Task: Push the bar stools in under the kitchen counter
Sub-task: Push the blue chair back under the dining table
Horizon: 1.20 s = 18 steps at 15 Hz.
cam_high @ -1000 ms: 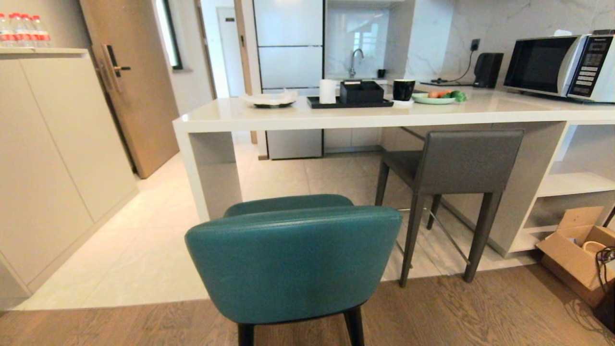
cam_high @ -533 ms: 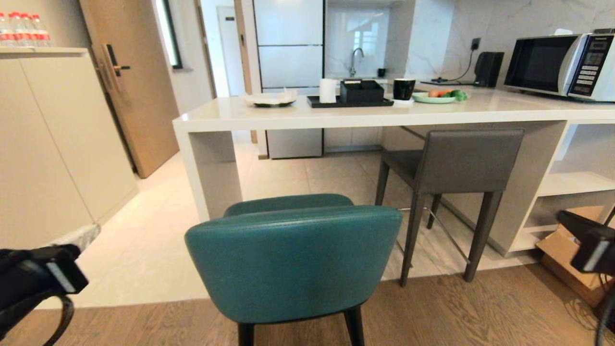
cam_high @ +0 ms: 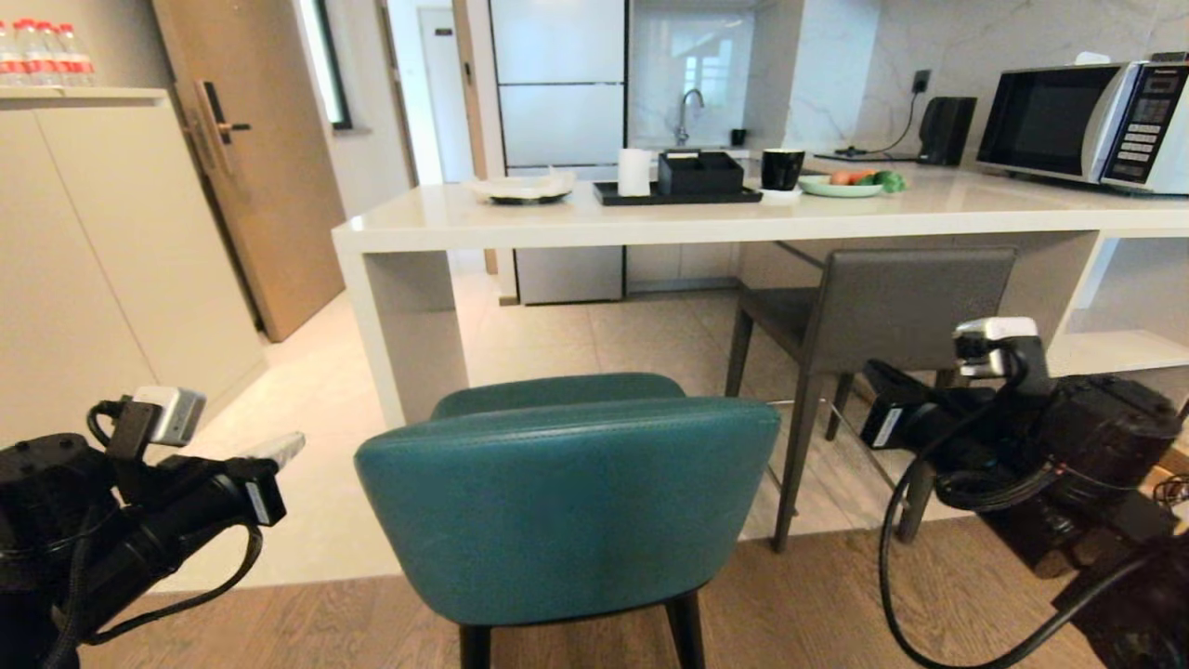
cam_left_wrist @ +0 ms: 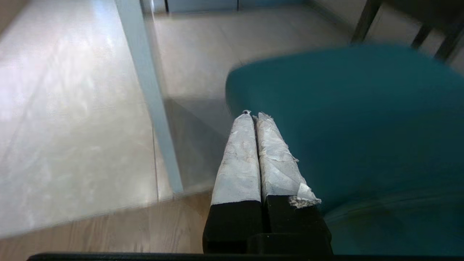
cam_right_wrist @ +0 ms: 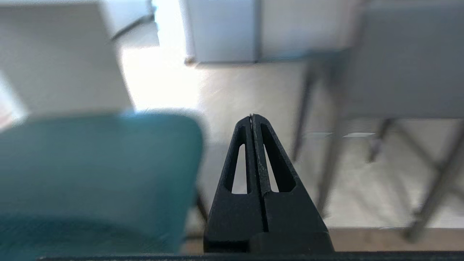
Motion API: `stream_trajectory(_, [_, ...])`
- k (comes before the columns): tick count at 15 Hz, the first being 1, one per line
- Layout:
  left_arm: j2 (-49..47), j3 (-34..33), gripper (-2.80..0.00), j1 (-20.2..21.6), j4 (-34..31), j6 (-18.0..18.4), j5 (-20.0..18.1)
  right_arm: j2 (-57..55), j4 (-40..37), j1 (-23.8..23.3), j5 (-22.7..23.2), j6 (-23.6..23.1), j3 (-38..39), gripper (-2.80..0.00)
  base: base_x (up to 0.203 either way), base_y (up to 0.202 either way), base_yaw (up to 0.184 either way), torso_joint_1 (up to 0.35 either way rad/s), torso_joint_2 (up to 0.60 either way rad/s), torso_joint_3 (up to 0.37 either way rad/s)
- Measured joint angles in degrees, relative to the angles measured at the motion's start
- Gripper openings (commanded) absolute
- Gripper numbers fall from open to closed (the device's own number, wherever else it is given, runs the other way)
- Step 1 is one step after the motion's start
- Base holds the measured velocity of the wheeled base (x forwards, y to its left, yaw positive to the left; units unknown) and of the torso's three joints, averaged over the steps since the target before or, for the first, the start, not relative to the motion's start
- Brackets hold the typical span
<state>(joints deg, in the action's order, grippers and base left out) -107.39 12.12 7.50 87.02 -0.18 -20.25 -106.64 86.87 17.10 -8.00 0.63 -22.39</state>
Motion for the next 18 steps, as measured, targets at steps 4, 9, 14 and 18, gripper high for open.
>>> stream_trajectory(4, [-6.33, 1.01, -2.8, -1.69, 0.15, 2.56, -0.74, -8.24, 0.3, 3.69, -0.43, -0.05, -4.42, -2.8, 0.0, 0.0, 0.0, 0.0, 0.0, 0.0])
stream_trajectory(9, [-9.35, 1.35, -2.8, -7.28, 0.16, 2.83, -0.23, -15.53, 0.39, 6.5, -1.44, -0.33, -9.61, -2.8, 0.0, 0.0, 0.0, 0.0, 0.0, 0.0])
stream_trajectory(14, [-10.19, 2.14, -2.8, -14.32, 0.11, 2.67, 1.26, -18.67, 0.83, 12.06, -5.12, -0.14, -11.65, -2.8, 0.0, 0.0, 0.0, 0.0, 0.0, 0.0])
stream_trajectory(18, [-11.25, 6.26, -2.8, -17.44, -0.25, 2.35, 9.38, -19.82, 0.63, 12.66, -5.51, -0.22, -13.11, -2.8, 0.0, 0.0, 0.0, 0.0, 0.0, 0.0])
